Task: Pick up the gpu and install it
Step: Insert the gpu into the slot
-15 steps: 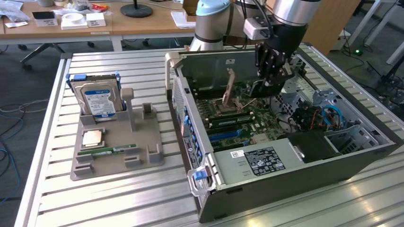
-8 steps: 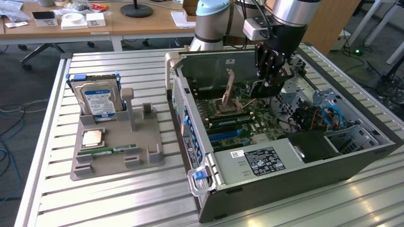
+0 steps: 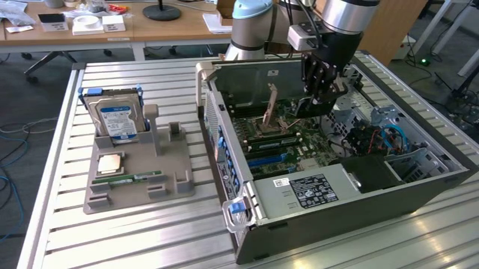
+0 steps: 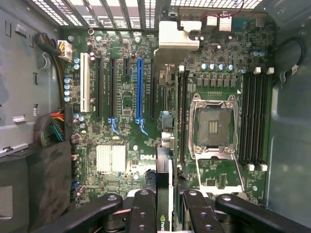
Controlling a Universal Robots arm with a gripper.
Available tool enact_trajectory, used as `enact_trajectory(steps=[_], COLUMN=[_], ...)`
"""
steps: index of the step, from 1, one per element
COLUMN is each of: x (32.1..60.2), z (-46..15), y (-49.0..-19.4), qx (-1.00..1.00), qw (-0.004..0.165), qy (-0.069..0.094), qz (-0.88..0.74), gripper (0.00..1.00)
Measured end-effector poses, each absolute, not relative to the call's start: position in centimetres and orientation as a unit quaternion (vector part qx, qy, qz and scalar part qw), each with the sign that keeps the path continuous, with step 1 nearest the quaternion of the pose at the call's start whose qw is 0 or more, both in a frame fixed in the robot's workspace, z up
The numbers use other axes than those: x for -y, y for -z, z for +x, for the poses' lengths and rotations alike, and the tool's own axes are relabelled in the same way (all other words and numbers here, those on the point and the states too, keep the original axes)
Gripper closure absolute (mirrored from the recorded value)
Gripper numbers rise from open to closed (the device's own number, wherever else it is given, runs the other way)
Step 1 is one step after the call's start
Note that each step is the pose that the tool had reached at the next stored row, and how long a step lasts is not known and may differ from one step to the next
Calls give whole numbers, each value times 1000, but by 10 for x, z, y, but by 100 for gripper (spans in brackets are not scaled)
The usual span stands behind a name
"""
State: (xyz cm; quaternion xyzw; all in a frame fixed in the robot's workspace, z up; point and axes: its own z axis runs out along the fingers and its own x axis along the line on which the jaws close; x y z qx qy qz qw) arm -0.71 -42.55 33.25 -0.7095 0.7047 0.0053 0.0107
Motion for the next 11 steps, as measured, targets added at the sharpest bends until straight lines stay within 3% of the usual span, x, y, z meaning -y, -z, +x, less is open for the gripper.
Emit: enact_trajectory(steps=[11], x=[426], z=[-7], y=[-330], qx=[-705], qw=[11], qy=[-5], qz=[-709], gripper=[74])
